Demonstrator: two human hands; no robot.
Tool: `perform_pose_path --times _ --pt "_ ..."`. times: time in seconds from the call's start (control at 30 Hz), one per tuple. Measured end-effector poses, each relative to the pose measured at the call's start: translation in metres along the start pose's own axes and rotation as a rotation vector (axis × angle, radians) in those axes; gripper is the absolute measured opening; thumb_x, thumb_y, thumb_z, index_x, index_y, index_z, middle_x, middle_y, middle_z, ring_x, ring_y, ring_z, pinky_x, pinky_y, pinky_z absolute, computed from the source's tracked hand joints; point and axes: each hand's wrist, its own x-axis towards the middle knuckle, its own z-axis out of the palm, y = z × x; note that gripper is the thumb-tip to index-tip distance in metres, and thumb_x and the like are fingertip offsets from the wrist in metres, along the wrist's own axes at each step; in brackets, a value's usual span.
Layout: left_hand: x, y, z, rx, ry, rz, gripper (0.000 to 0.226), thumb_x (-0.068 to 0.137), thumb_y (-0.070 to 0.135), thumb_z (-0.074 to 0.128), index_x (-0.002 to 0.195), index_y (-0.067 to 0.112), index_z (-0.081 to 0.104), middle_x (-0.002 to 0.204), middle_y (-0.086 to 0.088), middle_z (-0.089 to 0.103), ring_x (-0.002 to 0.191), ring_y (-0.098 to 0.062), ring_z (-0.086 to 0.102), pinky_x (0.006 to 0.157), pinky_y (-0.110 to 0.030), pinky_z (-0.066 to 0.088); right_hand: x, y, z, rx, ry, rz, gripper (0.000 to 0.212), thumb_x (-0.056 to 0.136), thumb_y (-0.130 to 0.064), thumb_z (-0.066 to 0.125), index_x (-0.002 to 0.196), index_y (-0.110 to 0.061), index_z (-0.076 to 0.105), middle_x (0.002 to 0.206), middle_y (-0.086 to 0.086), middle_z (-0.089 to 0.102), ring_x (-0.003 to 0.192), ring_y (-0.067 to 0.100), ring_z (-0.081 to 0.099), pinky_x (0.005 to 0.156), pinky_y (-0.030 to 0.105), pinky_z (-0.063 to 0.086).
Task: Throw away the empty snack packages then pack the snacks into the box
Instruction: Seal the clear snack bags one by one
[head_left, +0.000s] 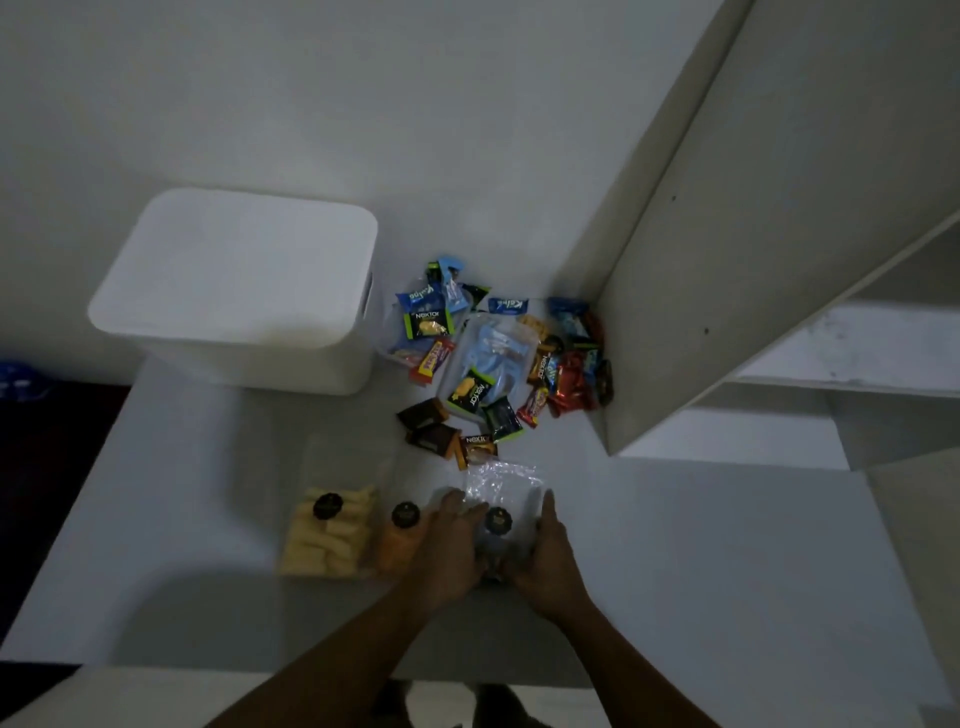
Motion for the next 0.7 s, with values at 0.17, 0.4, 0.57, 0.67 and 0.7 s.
perform_pose_path --times 0.17,0.4,0.57,0.67,0.7 --pt "0.007 0.013 -0.001 0.047 -0.099 0.004 0.041 0.071 0.024 0.072 0.111 0.013 0.067 0.109 -0.007 0.058 0.102 -0.024 0.053 0.086 -0.031 0.045 0.028 0.068 0.010 -0.174 -0.146 -0.010 0.060 0.071 -0.046 0.083 0.124 -0.036 0.056 0.110 -0.002 0.066 0.101 0.022 0.066 0.085 0.037 0.057" --pt "0.018 0.016 -0.006 0.165 -0.255 -0.102 0.043 0.076 0.037 0.075 0.111 0.016 0.062 0.117 -0.009 0.054 0.109 -0.029 0.053 0.092 -0.034 0.044 0.028 0.023 -0.009 -0.238 -0.253 0.011 0.089 0.055 -0.059 0.078 0.129 -0.014 0.058 0.123 0.010 0.055 0.111 0.028 0.058 0.095 0.029 0.050" --pt "0.036 0.024 -0.025 0.103 -0.135 -0.150 0.055 0.078 0.027 0.077 0.128 0.014 0.057 0.133 -0.010 0.046 0.123 -0.028 0.048 0.102 -0.035 0.044 0.051 -0.040 -0.051 -0.201 -0.163 -0.027 0.062 0.071 -0.026 0.086 0.126 -0.011 0.063 0.120 -0.004 0.057 0.111 0.011 0.056 0.088 0.020 0.048" --pt "0.061 0.033 -0.046 0.037 -0.010 -0.090 0.040 0.082 0.012 0.072 0.120 0.008 0.061 0.124 -0.009 0.056 0.113 -0.023 0.056 0.092 -0.028 0.048 0.079 -0.073 -0.074 -0.135 -0.067 -0.020 0.053 0.081 -0.019 0.080 0.130 -0.015 0.061 0.121 -0.008 0.053 0.109 0.007 0.052 0.084 0.013 0.043" --pt "0.072 0.039 -0.056 0.021 0.013 -0.084 0.035 0.082 0.005 0.070 0.117 0.006 0.063 0.118 -0.009 0.060 0.108 -0.024 0.059 0.087 -0.027 0.049 0.089 -0.084 -0.080 -0.107 -0.035 -0.037 0.046 0.082 -0.020 0.079 0.125 -0.017 0.063 0.118 -0.008 0.055 0.105 0.007 0.055 0.081 0.013 0.044"
